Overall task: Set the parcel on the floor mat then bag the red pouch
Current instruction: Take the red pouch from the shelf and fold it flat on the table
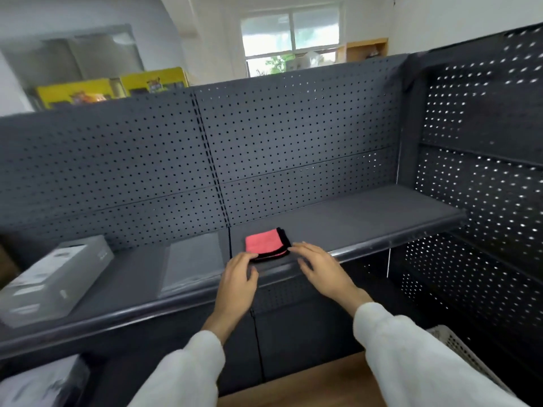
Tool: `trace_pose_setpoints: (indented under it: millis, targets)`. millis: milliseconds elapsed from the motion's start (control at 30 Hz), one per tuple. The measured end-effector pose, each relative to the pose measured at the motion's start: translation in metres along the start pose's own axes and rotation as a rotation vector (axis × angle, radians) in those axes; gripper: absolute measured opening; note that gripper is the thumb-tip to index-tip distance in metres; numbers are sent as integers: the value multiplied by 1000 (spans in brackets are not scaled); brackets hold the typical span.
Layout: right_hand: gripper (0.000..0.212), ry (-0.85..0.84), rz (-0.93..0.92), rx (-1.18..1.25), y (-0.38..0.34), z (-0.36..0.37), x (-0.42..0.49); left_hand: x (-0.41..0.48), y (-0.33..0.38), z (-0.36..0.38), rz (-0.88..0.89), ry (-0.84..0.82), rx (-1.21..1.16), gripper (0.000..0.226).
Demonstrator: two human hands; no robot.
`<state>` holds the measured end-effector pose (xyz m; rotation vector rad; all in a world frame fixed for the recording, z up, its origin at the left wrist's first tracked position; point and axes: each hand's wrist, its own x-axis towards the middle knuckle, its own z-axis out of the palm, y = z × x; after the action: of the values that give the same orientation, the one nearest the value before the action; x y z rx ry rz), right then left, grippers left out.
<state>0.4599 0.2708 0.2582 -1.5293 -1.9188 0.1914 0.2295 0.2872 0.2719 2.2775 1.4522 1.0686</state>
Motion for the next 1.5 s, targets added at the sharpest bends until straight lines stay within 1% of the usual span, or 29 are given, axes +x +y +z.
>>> trace_pose_setpoints:
  millis: [133, 233, 433, 533, 633, 733, 767, 833, 900, 967, 1000, 1033, 1100, 1167, 1233, 1300, 1333, 1400, 1433, 1500]
  targets:
    - [43, -62, -4, -40, 8, 5, 38, 40, -8, 3, -3, -46, 87, 43]
    - [40, -124, 16, -62, 13, 9, 63, 65, -17, 3, -38, -110, 133, 39]
    - [33, -313, 11, -81, 24, 8, 96, 92, -37, 1, -138, -345, 228, 35]
    - [35, -353, -37, -118, 27, 5, 108, 100, -44, -4, -49, -484, 336, 32]
    - [28, -332, -109, -195, 30, 7, 114, 110, -49, -5, 111, -544, 533, 31]
    - [28, -267, -169, -300, 33, 15, 116, 112, -42, 4, 198, -463, 655, 18]
    - [30, -241, -177, -328, 35, 18, 117, 111, -40, 8, 203, -424, 664, 16]
    - [34, -188, -170, -356, 37, 25, 117, 109, -40, 16, 179, -344, 642, 20]
    - [37, -103, -182, -365, 38, 28, 115, 108, -40, 21, 140, -262, 544, 24]
    - [35, -11, -219, -356, 38, 29, 111, 108, -35, 20, 85, -178, 396, 10]
    - [32, 26, -227, -337, 39, 29, 109, 108, -30, 19, 45, -160, 328, 8]
    - [28, 59, -226, -310, 38, 28, 106, 108, -26, 16, 10, -143, 262, 12]
    - [25, 98, -186, -241, 36, 27, 100, 108, -17, 14, -51, -119, 128, 14]
    - [29, 125, -155, -174, 31, 23, 92, 107, -7, 11, -86, -70, 10, 14]
    - [40, 138, -142, -130, 23, 21, 81, 106, 4, 10, -93, -26, -74, 15]
    - [47, 143, -138, -149, 16, 20, 72, 102, 14, 6, -81, -16, -115, 14]
    - [42, 159, -129, -169, 13, 19, 67, 99, 19, 3, -75, -19, -131, 13]
    - [23, 215, -89, -177, 6, 18, 61, 92, 25, -4, -59, -18, -151, 13]
    - [17, 242, -64, -169, 1, 15, 56, 87, 28, -9, -52, -18, -157, 12]
    - [15, 285, -37, -165, -10, 8, 43, 73, 31, -20, -52, -21, -169, 11]
